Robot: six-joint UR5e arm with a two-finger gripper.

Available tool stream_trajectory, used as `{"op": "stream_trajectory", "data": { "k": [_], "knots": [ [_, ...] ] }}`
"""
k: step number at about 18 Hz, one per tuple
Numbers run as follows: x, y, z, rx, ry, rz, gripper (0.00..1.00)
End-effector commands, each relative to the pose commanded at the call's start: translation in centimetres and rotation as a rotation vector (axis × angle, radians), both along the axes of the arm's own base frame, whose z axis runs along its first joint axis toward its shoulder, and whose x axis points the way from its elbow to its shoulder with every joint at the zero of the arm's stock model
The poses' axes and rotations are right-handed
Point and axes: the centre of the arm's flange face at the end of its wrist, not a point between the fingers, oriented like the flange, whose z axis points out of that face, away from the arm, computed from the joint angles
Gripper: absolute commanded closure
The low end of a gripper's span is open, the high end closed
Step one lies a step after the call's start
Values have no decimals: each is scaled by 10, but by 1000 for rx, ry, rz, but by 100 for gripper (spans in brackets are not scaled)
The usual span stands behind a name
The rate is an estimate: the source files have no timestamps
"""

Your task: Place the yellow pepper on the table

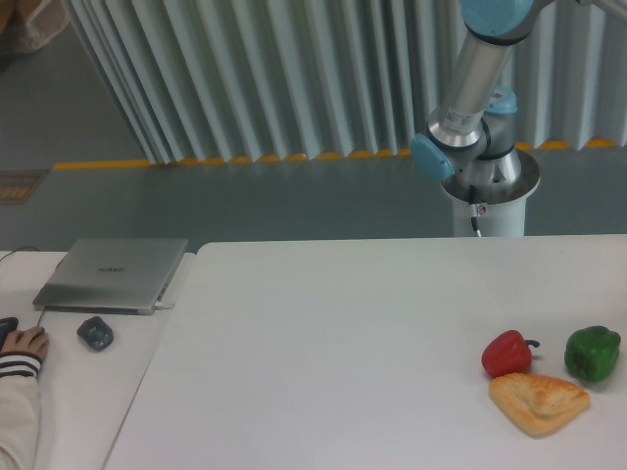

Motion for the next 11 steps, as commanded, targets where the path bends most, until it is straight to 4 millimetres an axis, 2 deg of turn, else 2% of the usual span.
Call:
{"op": "stream_trajectory", "data": {
  "k": [4, 7, 11],
  "knots": [
    [0, 3, -1, 18, -5, 2, 0],
    [0, 2, -11, 15, -21, -5, 0],
    [0, 3, -14, 11, -25, 5, 0]
  ]
}}
